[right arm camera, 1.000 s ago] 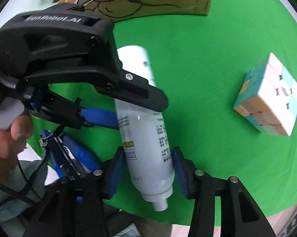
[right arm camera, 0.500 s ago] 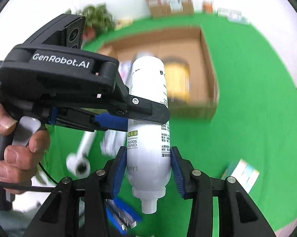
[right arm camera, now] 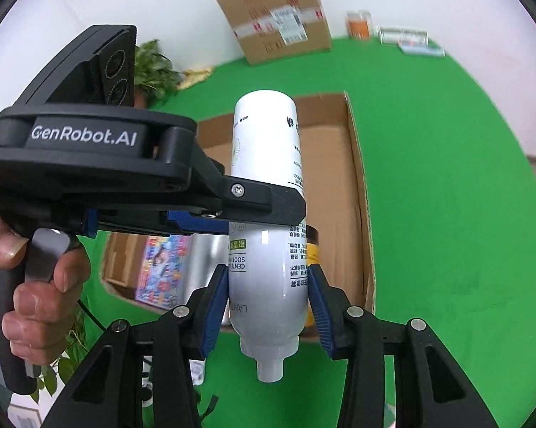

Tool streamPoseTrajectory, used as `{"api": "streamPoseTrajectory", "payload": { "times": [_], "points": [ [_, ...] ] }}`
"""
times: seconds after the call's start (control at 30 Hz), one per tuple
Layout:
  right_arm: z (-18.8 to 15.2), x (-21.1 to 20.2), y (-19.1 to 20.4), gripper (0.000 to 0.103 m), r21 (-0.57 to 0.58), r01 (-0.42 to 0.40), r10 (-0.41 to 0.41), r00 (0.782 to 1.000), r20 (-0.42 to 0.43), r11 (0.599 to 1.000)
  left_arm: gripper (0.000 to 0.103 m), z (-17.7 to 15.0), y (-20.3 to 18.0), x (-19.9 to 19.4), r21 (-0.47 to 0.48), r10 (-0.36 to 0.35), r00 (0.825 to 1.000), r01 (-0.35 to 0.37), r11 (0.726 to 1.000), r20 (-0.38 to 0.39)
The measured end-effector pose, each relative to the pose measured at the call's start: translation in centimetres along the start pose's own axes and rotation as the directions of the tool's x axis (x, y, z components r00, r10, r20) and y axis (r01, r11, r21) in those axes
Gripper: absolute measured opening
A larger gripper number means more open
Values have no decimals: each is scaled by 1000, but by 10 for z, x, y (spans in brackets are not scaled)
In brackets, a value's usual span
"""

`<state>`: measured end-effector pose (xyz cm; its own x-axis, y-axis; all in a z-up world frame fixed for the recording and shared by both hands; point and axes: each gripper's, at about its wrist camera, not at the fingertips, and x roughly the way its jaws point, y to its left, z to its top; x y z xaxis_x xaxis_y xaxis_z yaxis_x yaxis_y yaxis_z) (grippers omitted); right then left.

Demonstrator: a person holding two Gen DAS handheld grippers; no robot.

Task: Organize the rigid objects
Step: 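Lower the spray bottle upright into the tray and open both tools, then withdraw both tools and move the right tool toward the pastel Rubik's cube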

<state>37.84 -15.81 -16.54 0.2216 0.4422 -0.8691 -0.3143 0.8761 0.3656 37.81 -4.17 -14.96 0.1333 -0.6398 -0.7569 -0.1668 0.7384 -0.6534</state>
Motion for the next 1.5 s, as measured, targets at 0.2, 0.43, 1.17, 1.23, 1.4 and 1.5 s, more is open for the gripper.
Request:
{"api": "streamPoseTrajectory", "payload": {
  "times": [0.2, 0.43, 1.17, 1.23, 1.4, 1.5],
  "points": [
    [8, 41, -36, 42, 25, 25, -23, 998, -55, 999, 43, 23, 19, 37, -52, -14, 998, 11, 999, -68],
    [0, 60, -56, 49, 71, 125, -116, 986, -117, 990, 54, 22, 3, 29, -52, 25, 999, -27, 998, -44],
    [-218, -155, -40, 57, 3, 40, -40, 996, 78, 999, 3, -253, -62, -148, 3, 438, 773, -494, 869, 459],
    [-226, -162, -30, 86, -25, 11, -9, 997, 76, 1000, 7, -277, -73, -148, 19, 439, 755, -511, 859, 487],
    [-239, -173, -15, 102, -21, -23, 24, 999, 36, 1000, 84, -309, -78, -137, -45, 552, 673, -614, 788, 492],
    [-249, -171, -1, 102, -52, -52, 53, 999, 4, 997, 84, -320, -70, -135, -74, 556, 687, -597, 799, 468]
  ]
}}
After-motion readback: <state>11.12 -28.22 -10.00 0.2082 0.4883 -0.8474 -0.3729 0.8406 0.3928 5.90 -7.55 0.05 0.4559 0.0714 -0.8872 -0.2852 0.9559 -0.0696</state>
